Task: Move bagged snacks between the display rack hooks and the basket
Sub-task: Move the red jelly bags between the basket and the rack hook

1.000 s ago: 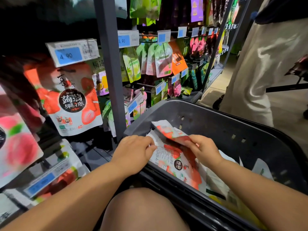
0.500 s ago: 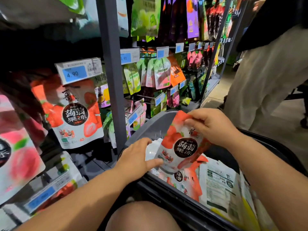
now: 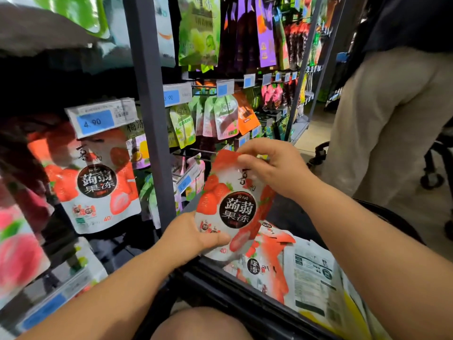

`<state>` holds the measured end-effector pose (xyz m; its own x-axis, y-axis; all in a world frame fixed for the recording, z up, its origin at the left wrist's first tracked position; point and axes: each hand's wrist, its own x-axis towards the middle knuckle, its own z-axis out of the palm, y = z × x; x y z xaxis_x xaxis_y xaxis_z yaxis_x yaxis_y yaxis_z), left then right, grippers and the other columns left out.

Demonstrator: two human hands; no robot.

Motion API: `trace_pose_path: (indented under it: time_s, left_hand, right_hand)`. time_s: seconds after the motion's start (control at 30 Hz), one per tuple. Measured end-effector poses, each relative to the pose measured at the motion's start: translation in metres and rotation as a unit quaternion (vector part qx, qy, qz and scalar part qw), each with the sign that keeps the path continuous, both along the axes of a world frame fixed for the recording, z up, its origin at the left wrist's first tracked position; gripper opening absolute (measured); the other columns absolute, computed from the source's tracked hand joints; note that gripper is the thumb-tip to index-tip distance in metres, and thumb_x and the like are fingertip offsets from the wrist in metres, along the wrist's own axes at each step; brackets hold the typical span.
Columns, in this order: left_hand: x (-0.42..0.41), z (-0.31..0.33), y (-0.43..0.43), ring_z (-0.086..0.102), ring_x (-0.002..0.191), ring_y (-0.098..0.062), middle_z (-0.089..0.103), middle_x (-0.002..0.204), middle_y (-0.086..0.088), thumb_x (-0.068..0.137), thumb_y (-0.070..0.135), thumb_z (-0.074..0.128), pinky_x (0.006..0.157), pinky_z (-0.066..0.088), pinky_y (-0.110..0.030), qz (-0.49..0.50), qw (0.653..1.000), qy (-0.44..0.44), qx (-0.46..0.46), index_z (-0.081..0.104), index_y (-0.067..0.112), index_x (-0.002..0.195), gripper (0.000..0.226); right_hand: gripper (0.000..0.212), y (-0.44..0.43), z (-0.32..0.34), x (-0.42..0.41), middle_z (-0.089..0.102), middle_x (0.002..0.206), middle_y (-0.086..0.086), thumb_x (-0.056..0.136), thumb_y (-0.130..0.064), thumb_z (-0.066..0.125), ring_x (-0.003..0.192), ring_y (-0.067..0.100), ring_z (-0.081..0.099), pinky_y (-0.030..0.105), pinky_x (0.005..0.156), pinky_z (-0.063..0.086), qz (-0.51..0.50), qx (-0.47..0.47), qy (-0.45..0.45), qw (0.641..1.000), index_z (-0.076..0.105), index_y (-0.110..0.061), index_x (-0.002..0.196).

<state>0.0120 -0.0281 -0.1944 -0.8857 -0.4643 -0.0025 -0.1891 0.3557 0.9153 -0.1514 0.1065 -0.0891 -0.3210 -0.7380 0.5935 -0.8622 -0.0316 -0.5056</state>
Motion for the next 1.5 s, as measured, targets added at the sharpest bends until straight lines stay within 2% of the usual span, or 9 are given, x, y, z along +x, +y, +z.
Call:
trace_pose_path:
  time_s: [0.1, 0.2, 0.33, 0.53, 0.73, 0.87, 1.03, 1.27, 1.5]
  left_hand:
    - [0.005, -0.008, -0.002, 0.057, 0.054, 0.011, 0.070, 0.063, 0.015, 0.067, 0.033, 0.089, 0.058, 0.042, -0.013, 0.085, 0.995, 0.043, -0.030, 0.071, 0.030, 0.066, 0.019]
    - [0.007, -0.014, -0.009, 0.052, 0.051, 0.013, 0.063, 0.057, 0.019, 0.073, 0.032, 0.085, 0.052, 0.037, -0.010, 0.140, 0.988, 0.059, -0.030, 0.066, 0.026, 0.073, 0.020]
    - [0.006, -0.014, -0.012, 0.057, 0.059, 0.010, 0.067, 0.064, 0.021, 0.065, 0.048, 0.084, 0.062, 0.042, -0.022, 0.145, 0.988, 0.060, -0.014, 0.067, 0.029, 0.078, 0.029]
    - [0.005, -0.018, -0.010, 0.067, 0.080, -0.006, 0.075, 0.081, 0.014, 0.048, 0.063, 0.075, 0.075, 0.051, -0.030, 0.152, 0.987, 0.039, -0.010, 0.071, 0.031, 0.085, 0.049]
    - [0.005, -0.017, -0.008, 0.070, 0.087, -0.010, 0.076, 0.086, 0.011, 0.064, 0.044, 0.085, 0.082, 0.053, -0.034, 0.151, 0.988, 0.035, 0.007, 0.073, 0.029, 0.089, 0.032]
    - [0.005, -0.017, -0.006, 0.069, 0.088, -0.011, 0.075, 0.090, 0.009, 0.074, 0.035, 0.083, 0.083, 0.051, -0.033, 0.152, 0.988, 0.034, 0.005, 0.072, 0.028, 0.092, 0.023]
    - [0.007, -0.015, -0.007, 0.069, 0.091, -0.011, 0.075, 0.093, 0.009, 0.075, 0.034, 0.082, 0.086, 0.052, -0.034, 0.149, 0.988, 0.035, 0.007, 0.072, 0.028, 0.096, 0.024]
    - [0.008, -0.015, -0.007, 0.067, 0.084, -0.006, 0.074, 0.086, 0.013, 0.072, 0.038, 0.085, 0.077, 0.049, -0.028, 0.141, 0.989, 0.037, 0.000, 0.071, 0.031, 0.091, 0.024]
    - [0.010, -0.017, -0.011, 0.069, 0.092, -0.011, 0.075, 0.091, 0.014, 0.052, 0.064, 0.075, 0.087, 0.052, -0.036, 0.138, 0.990, 0.036, -0.009, 0.071, 0.042, 0.090, 0.044]
  right_hand:
    - [0.020, 0.023, -0.041, -0.022, 0.065, 0.097, -0.010, 0.091, -0.025, 0.070, 0.091, 0.004, 0.061, 0.020, 0.083, 0.047, -0.108, -0.037, -0.055, 0.992, 0.063, -0.029, 0.109]
    - [0.027, 0.054, -0.102, -0.046, 0.057, 0.096, -0.010, 0.079, -0.023, 0.081, 0.089, 0.009, 0.054, 0.030, 0.085, 0.046, -0.113, 0.183, -0.018, 0.976, 0.066, -0.031, 0.101]
    - [0.042, 0.078, -0.154, -0.054, 0.053, 0.117, -0.011, 0.075, -0.036, 0.084, 0.111, 0.004, 0.049, 0.000, 0.079, 0.032, -0.033, 0.449, -0.039, 0.892, 0.066, -0.042, 0.112]
    - [0.059, 0.070, -0.167, -0.063, 0.053, 0.118, -0.008, 0.068, -0.035, 0.089, 0.110, 0.008, 0.053, 0.017, 0.098, 0.041, -0.066, 0.433, -0.047, 0.898, 0.065, -0.037, 0.122]
    - [0.082, 0.066, -0.174, -0.058, 0.048, 0.121, -0.004, 0.068, -0.034, 0.090, 0.108, 0.012, 0.053, 0.017, 0.092, 0.040, -0.102, 0.420, -0.099, 0.896, 0.051, -0.029, 0.140]
    - [0.066, 0.060, -0.181, -0.054, 0.049, 0.113, -0.004, 0.073, -0.037, 0.086, 0.101, 0.014, 0.054, 0.023, 0.090, 0.046, -0.119, 0.420, -0.117, 0.892, 0.058, -0.021, 0.130]
    - [0.036, 0.048, -0.188, -0.051, 0.044, 0.077, -0.007, 0.085, -0.041, 0.074, 0.071, 0.012, 0.043, 0.024, 0.061, 0.034, -0.148, 0.401, -0.122, 0.896, 0.047, -0.022, 0.071]
    - [0.010, 0.052, -0.160, -0.055, 0.061, 0.079, 0.004, 0.092, -0.017, 0.067, 0.065, 0.014, 0.057, 0.030, 0.061, 0.050, -0.113, 0.272, -0.313, 0.903, 0.059, -0.023, 0.093]
    - [0.032, 0.069, -0.132, -0.073, 0.051, 0.085, 0.016, 0.095, -0.003, 0.055, 0.069, 0.027, 0.046, 0.031, 0.053, 0.041, -0.038, 0.200, -0.434, 0.878, 0.067, -0.033, 0.097]
